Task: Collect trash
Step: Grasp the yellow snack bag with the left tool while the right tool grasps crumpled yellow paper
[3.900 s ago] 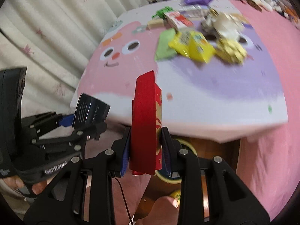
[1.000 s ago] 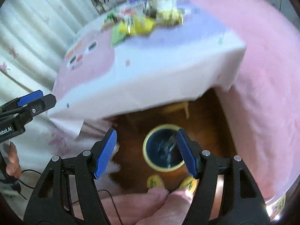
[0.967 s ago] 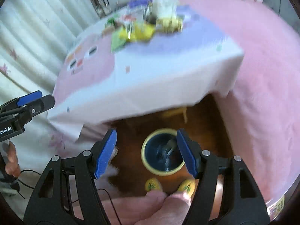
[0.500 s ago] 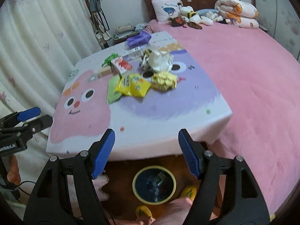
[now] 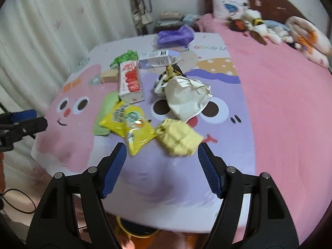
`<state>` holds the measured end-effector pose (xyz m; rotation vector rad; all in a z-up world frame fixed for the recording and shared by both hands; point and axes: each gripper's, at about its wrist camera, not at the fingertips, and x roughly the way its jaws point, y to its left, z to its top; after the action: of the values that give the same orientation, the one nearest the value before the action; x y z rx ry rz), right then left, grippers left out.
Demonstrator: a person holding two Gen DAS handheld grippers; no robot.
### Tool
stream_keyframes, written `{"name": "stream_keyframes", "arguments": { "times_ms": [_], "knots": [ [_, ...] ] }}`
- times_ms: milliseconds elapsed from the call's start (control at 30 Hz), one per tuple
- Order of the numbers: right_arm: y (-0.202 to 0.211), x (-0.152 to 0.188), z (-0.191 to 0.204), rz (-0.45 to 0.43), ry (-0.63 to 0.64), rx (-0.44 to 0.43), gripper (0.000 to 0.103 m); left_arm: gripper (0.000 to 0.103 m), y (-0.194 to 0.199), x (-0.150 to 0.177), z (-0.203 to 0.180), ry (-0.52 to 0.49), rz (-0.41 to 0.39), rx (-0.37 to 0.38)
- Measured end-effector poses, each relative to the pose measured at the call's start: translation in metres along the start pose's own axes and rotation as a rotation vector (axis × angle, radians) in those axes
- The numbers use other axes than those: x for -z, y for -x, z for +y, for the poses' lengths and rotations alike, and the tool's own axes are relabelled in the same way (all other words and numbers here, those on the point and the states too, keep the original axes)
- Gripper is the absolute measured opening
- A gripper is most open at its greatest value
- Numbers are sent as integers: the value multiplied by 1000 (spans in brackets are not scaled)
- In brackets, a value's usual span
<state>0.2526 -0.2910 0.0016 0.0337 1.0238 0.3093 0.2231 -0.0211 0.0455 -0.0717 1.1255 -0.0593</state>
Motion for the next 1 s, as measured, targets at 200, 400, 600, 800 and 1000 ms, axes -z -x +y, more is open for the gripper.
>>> {"name": "stream_keyframes", "arguments": {
  "times_ms": [200, 400, 600, 800, 1000],
  "knots": [
    [-62, -12, -31, 101, 113, -48, 69, 81, -42, -10, -31, 70, 68, -13],
    [-102, -15, -34, 161, 183, -104, 68, 81, -69, -16, -50, 81, 119, -10],
    [-111, -11, -36, 183, 196, -150, 52, 81, -97, -31, -62, 119, 160, 34],
    [-103, -12, -57, 188, 138, -182, 50, 81, -132, -47, -78, 168, 209, 61],
    [-100, -11, -79, 192, 70, -200, 50, 81, -172, -60, -85, 238, 244, -26]
  ]
}}
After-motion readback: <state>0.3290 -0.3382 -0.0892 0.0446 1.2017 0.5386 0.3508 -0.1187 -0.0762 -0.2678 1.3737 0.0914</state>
